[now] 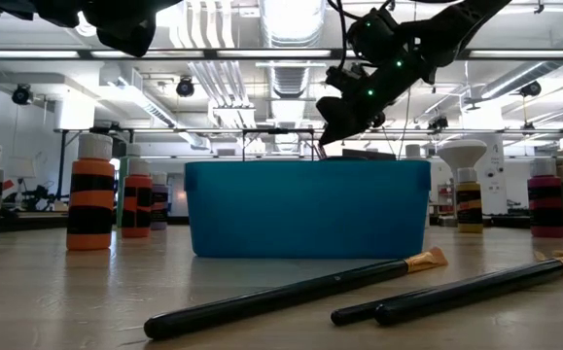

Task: Pick & Place Paint Supplies
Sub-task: Put the gold paint brush into the green cup

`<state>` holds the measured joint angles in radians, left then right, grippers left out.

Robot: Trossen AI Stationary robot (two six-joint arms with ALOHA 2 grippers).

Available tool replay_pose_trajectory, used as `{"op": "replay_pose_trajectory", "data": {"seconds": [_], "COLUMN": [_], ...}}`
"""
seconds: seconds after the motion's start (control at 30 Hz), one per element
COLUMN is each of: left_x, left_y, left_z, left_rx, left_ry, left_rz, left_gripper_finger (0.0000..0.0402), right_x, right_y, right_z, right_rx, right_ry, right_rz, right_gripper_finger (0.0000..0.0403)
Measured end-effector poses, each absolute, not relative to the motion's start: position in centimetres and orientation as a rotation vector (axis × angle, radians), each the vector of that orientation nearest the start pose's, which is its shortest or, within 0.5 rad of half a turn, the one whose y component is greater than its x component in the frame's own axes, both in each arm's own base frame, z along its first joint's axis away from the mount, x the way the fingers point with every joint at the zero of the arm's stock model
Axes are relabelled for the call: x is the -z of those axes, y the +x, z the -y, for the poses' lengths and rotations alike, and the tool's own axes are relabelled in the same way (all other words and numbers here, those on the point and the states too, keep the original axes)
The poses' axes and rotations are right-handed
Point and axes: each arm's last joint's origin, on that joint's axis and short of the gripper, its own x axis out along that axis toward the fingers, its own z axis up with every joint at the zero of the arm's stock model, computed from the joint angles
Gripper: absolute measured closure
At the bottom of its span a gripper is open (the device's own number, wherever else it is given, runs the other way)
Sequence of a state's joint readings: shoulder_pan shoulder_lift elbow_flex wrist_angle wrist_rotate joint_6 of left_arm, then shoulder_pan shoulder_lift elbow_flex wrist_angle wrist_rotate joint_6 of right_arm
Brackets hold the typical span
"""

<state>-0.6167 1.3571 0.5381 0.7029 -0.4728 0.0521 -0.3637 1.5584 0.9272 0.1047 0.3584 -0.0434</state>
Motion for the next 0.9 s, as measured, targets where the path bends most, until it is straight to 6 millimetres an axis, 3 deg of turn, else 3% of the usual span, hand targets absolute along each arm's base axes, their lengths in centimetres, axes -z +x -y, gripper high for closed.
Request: {"op": "replay_pose_trajectory", "data": {"seconds": [0.17, 0.43, 0.6, 0.9], "left_x": [-21.3, -21.3, -21.3, -21.3], "left_y": [22.6, 22.6, 22.6, 22.6], "left_z": [14.4, 14.4, 14.4, 14.4], "left_rx": [0.147, 0.146, 0.147, 0.149], "left_ry": [0.113, 0.123, 0.140, 0.185], "left_rz": [-0.096, -0.095, -0.094, -0.091], "left_gripper_finger": [0.0291, 0.0291, 0.0291, 0.0291], "right_x": [-23.8, -30.2, -33.5, -36.2], "right_y": [30.2, 27.4, 25.2, 23.0], "right_z": [12.2, 9.2, 6.6, 3.3], "right_rx": [0.680, 0.626, 0.459, 0.314], "right_ry": [-0.084, -0.141, -0.132, -0.133], "right_rz": [-0.524, -0.307, -0.170, -0.040], "right_gripper_finger": [0.0301, 0.0271, 0.0263, 0.0251]}}
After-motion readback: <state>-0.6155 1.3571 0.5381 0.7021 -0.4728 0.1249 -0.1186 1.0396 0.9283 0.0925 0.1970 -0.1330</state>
